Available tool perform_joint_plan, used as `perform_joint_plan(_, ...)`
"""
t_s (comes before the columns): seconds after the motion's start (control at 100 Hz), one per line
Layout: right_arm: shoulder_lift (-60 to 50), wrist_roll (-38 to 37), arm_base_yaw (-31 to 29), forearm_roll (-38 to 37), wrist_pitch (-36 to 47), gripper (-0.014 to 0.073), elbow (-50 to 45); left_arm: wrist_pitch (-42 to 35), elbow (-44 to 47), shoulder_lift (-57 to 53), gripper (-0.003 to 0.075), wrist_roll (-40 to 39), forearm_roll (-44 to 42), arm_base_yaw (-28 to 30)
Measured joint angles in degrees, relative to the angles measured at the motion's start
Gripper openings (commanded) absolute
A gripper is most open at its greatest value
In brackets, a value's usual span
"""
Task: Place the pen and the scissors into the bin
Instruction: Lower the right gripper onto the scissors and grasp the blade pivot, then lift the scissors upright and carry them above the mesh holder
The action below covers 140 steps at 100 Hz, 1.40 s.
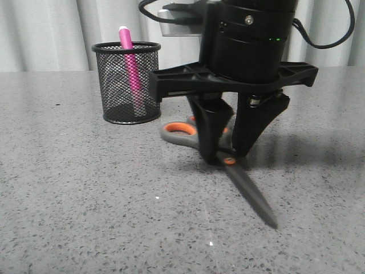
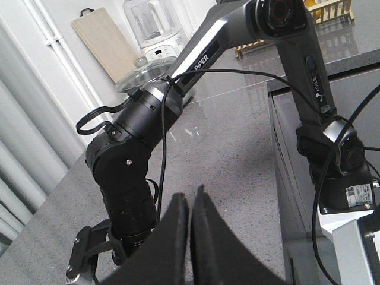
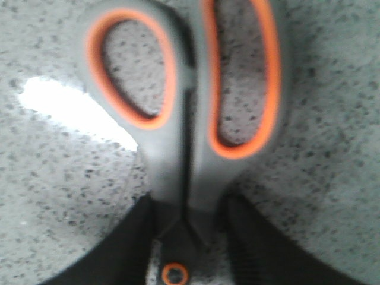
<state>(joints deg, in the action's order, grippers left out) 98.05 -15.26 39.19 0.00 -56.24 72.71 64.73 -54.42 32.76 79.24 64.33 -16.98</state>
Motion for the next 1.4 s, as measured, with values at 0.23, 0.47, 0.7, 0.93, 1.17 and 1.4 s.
perform_joint_plan(0.23, 0.2, -0.1, 0.0, -0.9, 0.2, -0.0054, 0.1, 0.1, 0.0, -0.1, -0.0019, -1.6, 0.1, 0.0)
perform_joint_plan(0.47, -1.6, -0.6, 0.0, -2.1, 1.5, -0.0054, -0.1, -0.1, 0.0, -0.3, -0.0019, -1.8, 0.1, 0.0)
perform_joint_plan(0.7, -11.2, -0.5, 0.2, -4.6, 10.4, -0.0053, -1.7, -5.1, 0.0, -3.6, -0.0019, -1.8, -2.1, 0.0)
perform_joint_plan(0.93, -21.1, -0.5, 0.2, -6.6, 27.8, -0.0054, -1.7, -10.1, 0.0, -4.9, -0.0019, -1.8, -2.8, 0.0)
perform_joint_plan(1.17, -19.3, -0.1, -0.4, -21.6, 66.5, -0.0054, -5.1, -12.1, 0.0, -4.9, -0.0019, -1.9, -2.8, 0.0)
perform_joint_plan(1.4, -9.4, 0.0, -2.6, -25.2, 79.5, -0.0054, -5.5, -12.2, 0.0, -4.9, -0.0019, -2.7, -2.8, 0.0)
